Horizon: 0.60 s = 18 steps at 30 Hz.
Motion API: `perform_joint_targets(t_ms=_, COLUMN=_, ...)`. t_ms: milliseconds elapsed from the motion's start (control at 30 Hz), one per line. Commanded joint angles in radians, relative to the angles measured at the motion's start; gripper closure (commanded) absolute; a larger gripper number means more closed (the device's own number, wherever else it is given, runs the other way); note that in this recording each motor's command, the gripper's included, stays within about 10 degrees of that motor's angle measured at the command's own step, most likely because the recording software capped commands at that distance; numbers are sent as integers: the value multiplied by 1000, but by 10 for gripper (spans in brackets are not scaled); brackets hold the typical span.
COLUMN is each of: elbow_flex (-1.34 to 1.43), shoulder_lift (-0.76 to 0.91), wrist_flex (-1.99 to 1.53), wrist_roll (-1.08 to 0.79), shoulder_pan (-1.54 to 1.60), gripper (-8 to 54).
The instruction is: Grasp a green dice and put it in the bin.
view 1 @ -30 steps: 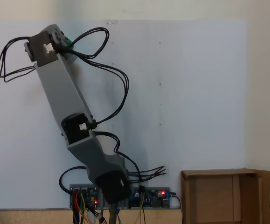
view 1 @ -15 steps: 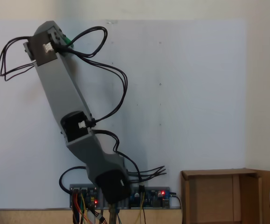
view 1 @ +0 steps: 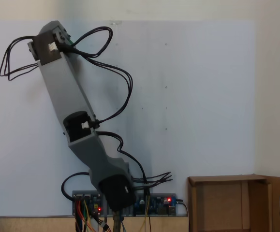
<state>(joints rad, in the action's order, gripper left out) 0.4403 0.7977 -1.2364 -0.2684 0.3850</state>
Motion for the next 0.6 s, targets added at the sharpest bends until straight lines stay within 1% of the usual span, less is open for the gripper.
perform_joint_targets(t_ms=0, elbow_flex=-26, shoulder_lift=5, wrist_flex=18, wrist_roll=-48, shoulder_pan=-12, gripper=60)
perform_joint_targets(t_ms=100, elbow_flex=3, shoulder_lift=2, wrist_flex=5, wrist_roll=-44, shoulder_pan=-21, gripper=102)
perform_joint_targets(t_ms=200, elbow_flex=5, shoulder_lift=-2, wrist_flex=-18, wrist_roll=-18, shoulder_pan=-23, gripper=166)
perform_joint_targets(t_ms=333, elbow_flex=5, shoulder_lift=-2, wrist_flex=-52, wrist_roll=51, shoulder_pan=-23, gripper=315)
perform_joint_targets(t_ms=367, elbow_flex=5, shoulder_lift=-2, wrist_flex=-54, wrist_roll=71, shoulder_pan=-23, gripper=339)
perform_joint_targets(t_ms=567, elbow_flex=5, shoulder_lift=11, wrist_flex=-75, wrist_roll=138, shoulder_pan=-15, gripper=340)
